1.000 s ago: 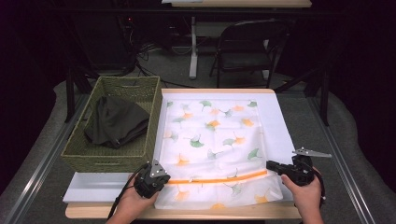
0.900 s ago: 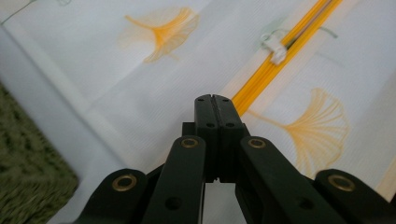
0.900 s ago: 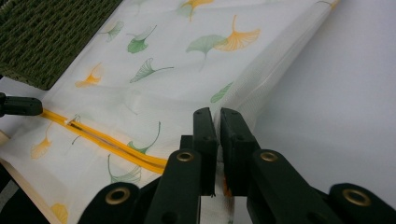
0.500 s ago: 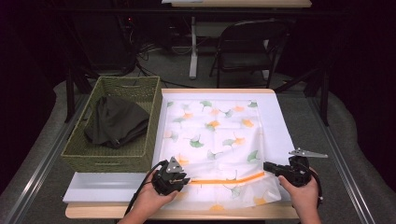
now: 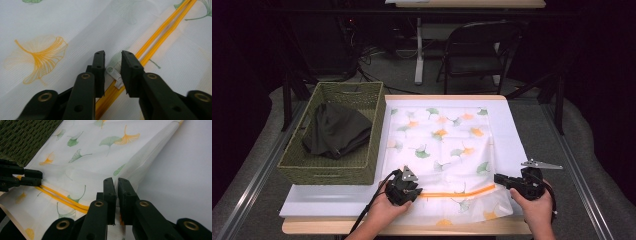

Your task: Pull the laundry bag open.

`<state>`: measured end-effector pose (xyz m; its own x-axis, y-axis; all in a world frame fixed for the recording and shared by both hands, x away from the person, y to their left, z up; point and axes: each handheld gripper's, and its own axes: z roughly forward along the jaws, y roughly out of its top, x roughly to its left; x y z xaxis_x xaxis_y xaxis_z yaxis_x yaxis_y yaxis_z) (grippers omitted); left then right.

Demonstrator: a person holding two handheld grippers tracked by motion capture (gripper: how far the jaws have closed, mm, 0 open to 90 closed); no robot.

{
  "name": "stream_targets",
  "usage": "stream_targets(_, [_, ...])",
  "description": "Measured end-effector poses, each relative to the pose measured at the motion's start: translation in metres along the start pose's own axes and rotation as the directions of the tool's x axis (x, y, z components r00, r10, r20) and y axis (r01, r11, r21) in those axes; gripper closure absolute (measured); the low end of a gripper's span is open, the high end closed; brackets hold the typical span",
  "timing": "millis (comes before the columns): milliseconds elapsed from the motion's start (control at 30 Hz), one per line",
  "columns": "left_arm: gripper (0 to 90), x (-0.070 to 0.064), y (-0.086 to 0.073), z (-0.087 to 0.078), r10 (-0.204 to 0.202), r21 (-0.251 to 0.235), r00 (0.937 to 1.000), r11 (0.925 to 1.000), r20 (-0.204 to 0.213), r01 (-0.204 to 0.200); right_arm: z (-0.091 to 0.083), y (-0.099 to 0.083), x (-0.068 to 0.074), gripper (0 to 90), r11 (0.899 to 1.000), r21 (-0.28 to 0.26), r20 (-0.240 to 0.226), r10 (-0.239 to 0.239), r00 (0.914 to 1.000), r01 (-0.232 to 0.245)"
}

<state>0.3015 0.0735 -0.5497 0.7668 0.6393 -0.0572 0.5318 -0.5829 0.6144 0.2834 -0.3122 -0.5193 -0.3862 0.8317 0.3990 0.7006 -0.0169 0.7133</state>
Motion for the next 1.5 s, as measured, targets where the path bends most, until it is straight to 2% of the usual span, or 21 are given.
stream_targets(100, [79.5,0.001,-0.001,-0.003,-0.005,-0.009,1.0,1.0,0.0,0.005,-0.001,0.0,-0.001,85.0,1.0,0.001,-0.002,0.003,1.0,-0.003])
stream_targets(167, [86.3,0.002,-0.002,-0.005,-0.013,-0.015,0.9999,0.9998,0.008,0.013,0.0,0.0,-0.001,85.0,1.0,0.0,-0.001,0.002,1.0,-0.002])
stream_targets(300, [90.0,0.001,-0.003,-0.007,0.001,-0.015,0.9999,0.9999,0.015,-0.001,0.0,0.0,-0.001,85.0,1.0,-0.001,0.0,-0.001,1.0,0.001])
stream_targets(567, [90.0,-0.001,-0.003,-0.008,0.006,-0.017,0.9999,0.9998,0.013,-0.006,0.0,0.0,0.0,85.0,1.0,-0.001,0.0,0.002,1.0,-0.002])
stream_targets(600, [90.0,-0.001,-0.006,-0.012,-0.003,-0.056,1.0,0.9984,0.008,0.004,0.0,0.0,0.0,85.0,1.0,-0.001,0.0,0.002,1.0,-0.002])
stream_targets(667, [90.0,-0.001,-0.006,-0.012,-0.003,-0.056,1.0,0.9984,0.008,0.004,0.0,0.0,-0.001,85.0,1.0,0.001,0.0,0.007,1.0,-0.007])
stream_targets(700, [90.0,-0.003,-0.008,-0.013,0.012,-0.07,0.9998,0.9975,-0.014,-0.013,0.0,-0.001,-0.001,85.1,1.0,0.003,0.002,0.005,1.0,-0.005])
stream_targets(767, [90.0,-0.003,-0.01,-0.014,0.018,-0.076,0.9995,0.9969,-0.026,-0.02,-0.001,-0.001,-0.002,85.2,1.0,0.004,0.004,0.004,1.0,-0.004])
stream_targets(900, [90.0,-0.002,-0.014,-0.019,0.007,-0.094,0.9986,0.9955,-0.053,-0.012,-0.002,-0.001,-0.003,85.3,1.0,0.003,0.004,0.01,0.9999,-0.01])
stream_targets(933, [90.0,-0.001,-0.015,-0.021,0.009,-0.09,0.9969,0.9959,-0.078,-0.016,-0.002,-0.001,-0.003,85.3,1.0,0.005,0.007,0.006,1.0,-0.006])
stream_targets(1000, [90.0,0.0,-0.017,-0.023,0.011,-0.088,0.9955,0.996,-0.094,-0.02,-0.002,-0.001,-0.002,85.4,1.0,0.004,0.03,-0.005,0.9995,0.005])
stream_targets(1033, [90.0,0.006,-0.021,-0.025,-0.026,-0.094,0.9964,0.9954,-0.081,0.019,-0.003,-0.001,-0.003,85.4,1.0,0.004,0.03,0.0,0.9996,0.0])
stream_targets(1133, [90.0,0.011,-0.025,-0.029,-0.051,-0.099,0.9968,0.9941,-0.062,0.045,-0.004,-0.001,-0.005,85.4,1.0,-0.002,0.021,0.013,0.9997,-0.013])
stream_targets(1200, [90.0,0.011,-0.025,-0.029,-0.059,-0.107,0.9977,0.9927,-0.032,0.055,-0.002,-0.001,-0.004,85.4,1.0,0.005,0.018,0.006,0.9998,-0.007])
stream_targets(1233, [90.0,0.01,-0.025,-0.029,-0.056,-0.102,0.9983,0.9933,-0.017,0.054,-0.002,-0.002,-0.003,85.4,1.0,0.009,0.018,0.003,0.9998,-0.004])
stream_targets(1333, [90.0,0.007,-0.024,-0.027,-0.052,-0.102,0.9986,0.9935,-0.012,0.05,0.0,-0.002,-0.001,85.3,1.0,0.012,0.014,-0.001,0.9999,0.001])
stream_targets(1400, [90.0,0.007,-0.024,-0.026,-0.042,-0.096,0.999,0.9945,0.013,0.043,-0.001,-0.002,-0.002,85.3,1.0,0.008,0.013,0.003,0.9999,-0.003])
stream_targets(1500, [82.7,0.007,-0.025,-0.023,-0.028,-0.086,0.9995,0.9959,0.014,0.029,-0.001,-0.002,-0.003,85.3,1.0,0.007,0.012,0.005,0.9999,-0.005])
